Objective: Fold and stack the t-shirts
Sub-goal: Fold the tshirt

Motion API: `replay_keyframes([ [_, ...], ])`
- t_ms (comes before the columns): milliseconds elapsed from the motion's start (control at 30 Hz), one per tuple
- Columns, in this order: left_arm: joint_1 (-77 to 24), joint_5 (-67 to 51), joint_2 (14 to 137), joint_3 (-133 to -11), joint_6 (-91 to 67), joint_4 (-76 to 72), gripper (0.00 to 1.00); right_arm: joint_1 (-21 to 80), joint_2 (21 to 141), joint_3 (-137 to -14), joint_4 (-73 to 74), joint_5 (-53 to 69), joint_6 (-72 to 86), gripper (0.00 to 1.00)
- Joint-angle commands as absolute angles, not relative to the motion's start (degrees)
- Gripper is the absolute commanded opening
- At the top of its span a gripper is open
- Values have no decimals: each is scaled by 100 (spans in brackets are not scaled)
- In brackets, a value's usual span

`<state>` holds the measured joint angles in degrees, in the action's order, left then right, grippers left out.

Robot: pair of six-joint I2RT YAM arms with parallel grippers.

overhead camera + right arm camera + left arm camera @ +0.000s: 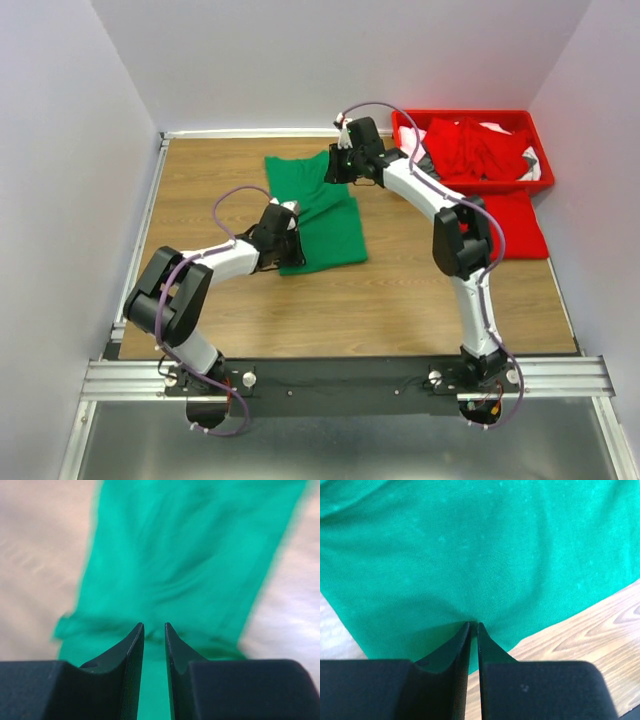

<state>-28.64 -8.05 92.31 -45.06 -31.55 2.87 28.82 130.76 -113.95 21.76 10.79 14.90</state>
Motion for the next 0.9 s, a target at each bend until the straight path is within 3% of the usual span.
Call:
replay_keyframes([
  [0,-2900,-879,8948,-4263,-3120,580,18,3102,12499,-10252,2101,2925,1310,30],
  [167,-2900,-809,8579,-4175,-3146,571,18,3269,12182,-9194,1539,3716,1459,20],
  [333,-2909,-844,8464,-4113,-3190,484,18,3515,12480,-9017,1345,4227,1485,19],
  [867,-2909,-1151,8771,-3815,-3261,202,18,3674,14045,-10854,1002,3376,1793,20],
])
